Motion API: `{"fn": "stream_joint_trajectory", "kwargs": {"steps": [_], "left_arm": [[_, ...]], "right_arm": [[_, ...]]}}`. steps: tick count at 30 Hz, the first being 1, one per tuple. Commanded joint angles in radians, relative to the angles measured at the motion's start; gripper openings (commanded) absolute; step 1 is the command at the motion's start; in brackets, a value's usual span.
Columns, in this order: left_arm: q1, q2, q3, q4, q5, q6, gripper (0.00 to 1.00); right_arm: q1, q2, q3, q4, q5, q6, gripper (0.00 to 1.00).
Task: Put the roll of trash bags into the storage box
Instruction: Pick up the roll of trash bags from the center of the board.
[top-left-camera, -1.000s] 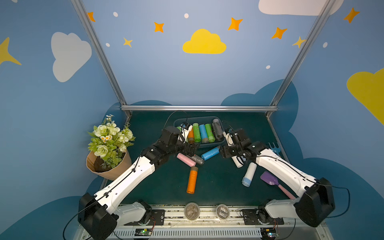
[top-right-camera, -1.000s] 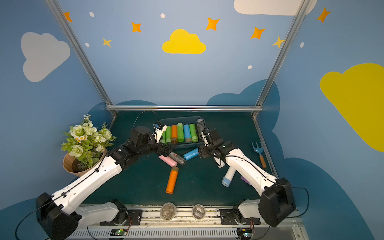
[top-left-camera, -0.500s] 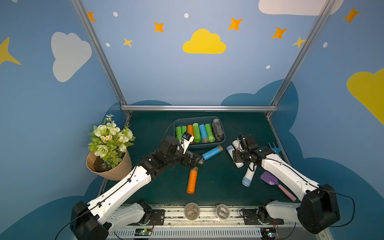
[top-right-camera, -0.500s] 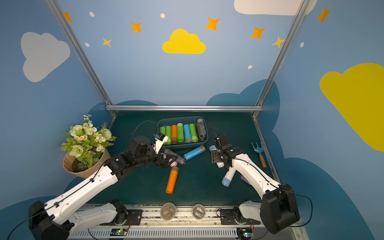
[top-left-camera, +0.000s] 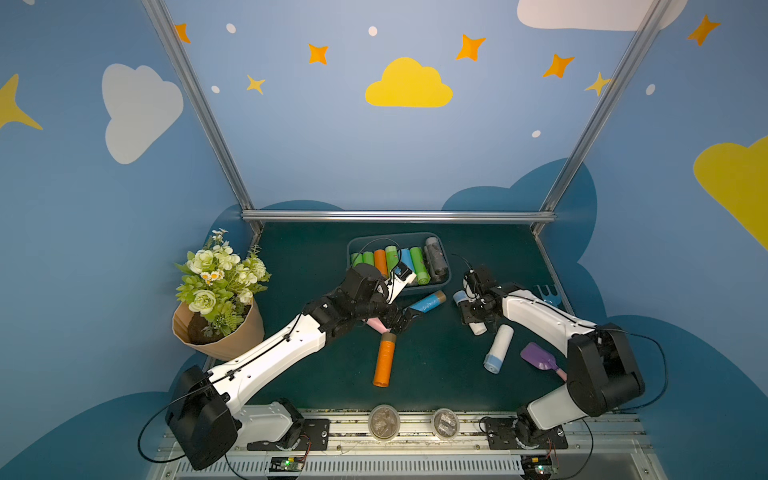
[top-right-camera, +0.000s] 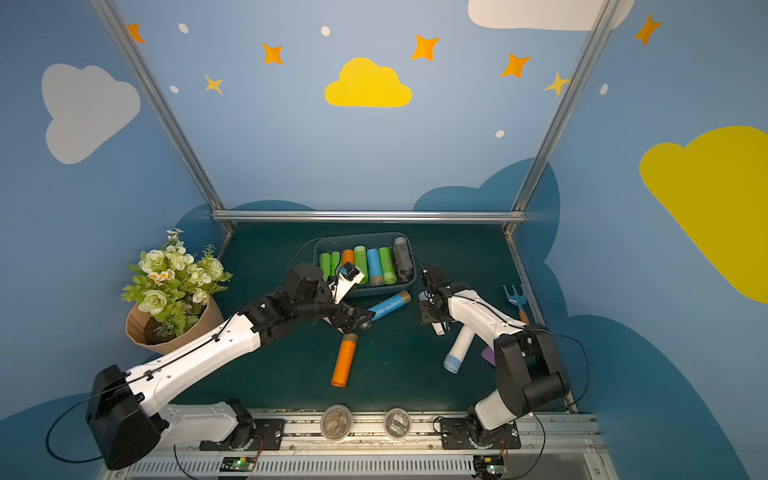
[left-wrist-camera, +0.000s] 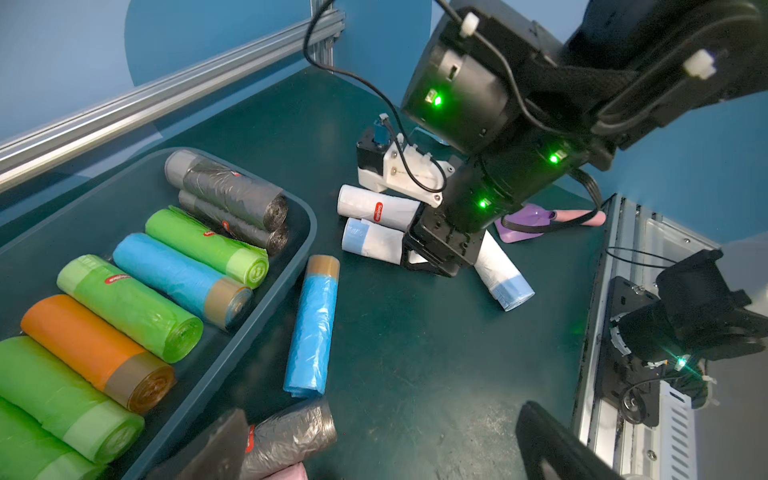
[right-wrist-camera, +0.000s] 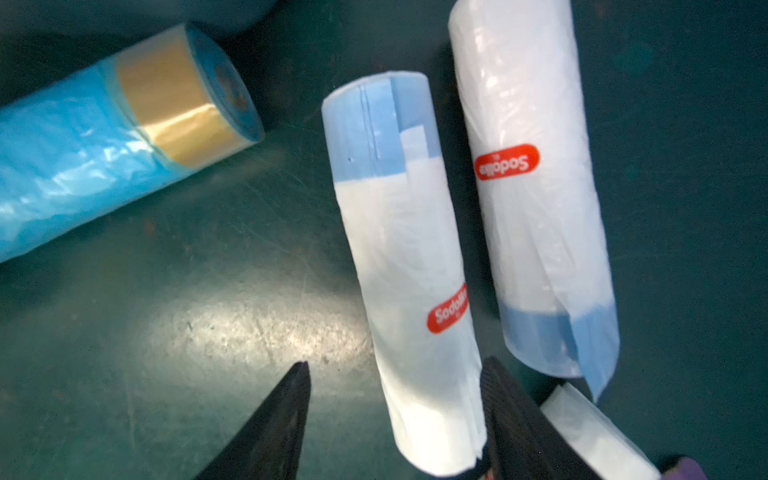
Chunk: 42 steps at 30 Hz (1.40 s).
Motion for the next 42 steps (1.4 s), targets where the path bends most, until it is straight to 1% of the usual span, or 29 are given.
{"fn": "stream_joint_trajectory", "kwargs": {"steps": [1,3,6,12,15,18,21,23,26,28,31,34,38,42], "left_arm": [[-0.005,-0.037,-0.020,0.098,-0.022,-0.046,1.00],[-0.010,-0.041,-0.020,0.081,-0.003,-0.028,1.00],[-0.012,-0.042,-0.014,0.037,-0.046,0.000,1.00],[-0.014,-0.058,-0.024,0.016,-0.064,0.022,1.00],[-0.014,-0.074,-0.034,0.016,-0.073,0.027,1.00],[-0.014,-0.086,-0.044,0.018,-0.076,0.024,1.00],[-0.019,-0.093,-0.049,0.014,-0.085,0.025,1.00],[-0.022,-0.098,-0.045,0.011,-0.087,0.027,1.00],[-0.019,-0.110,-0.037,0.008,-0.091,0.030,1.00],[-0.013,-0.125,-0.043,0.014,-0.102,0.031,1.00],[-0.004,-0.138,-0.047,0.015,-0.112,0.034,1.00],[0.005,-0.145,-0.063,0.027,-0.163,0.040,1.00],[0.015,-0.137,-0.067,0.019,-0.179,0.061,1.00],[0.027,-0.142,-0.077,0.026,-0.185,0.071,1.00]], "right_arm": [[-0.003,0.059,0.056,0.012,-0.017,-0.012,0.60],[-0.004,0.092,0.070,0.013,-0.020,-0.010,0.59],[-0.003,0.117,0.070,0.023,-0.017,-0.007,0.59],[-0.003,0.152,0.086,0.016,0.021,-0.024,0.59],[-0.003,0.175,0.099,0.010,0.020,-0.027,0.55],[-0.003,0.195,0.112,-0.001,0.023,-0.025,0.49],[-0.003,0.214,0.128,-0.016,0.028,-0.024,0.46],[-0.003,0.220,0.134,-0.027,0.028,-0.016,0.42],[-0.001,0.206,0.125,-0.032,0.009,0.001,0.34],[-0.002,0.185,0.115,-0.031,-0.010,0.007,0.31],[-0.001,0.148,0.101,-0.042,-0.036,0.014,0.30],[0.007,0.102,0.090,-0.063,-0.064,0.029,0.28],[0.027,0.042,0.075,-0.082,-0.063,0.050,0.25],[0.046,-0.020,0.090,-0.141,-0.045,0.071,0.24]]}}
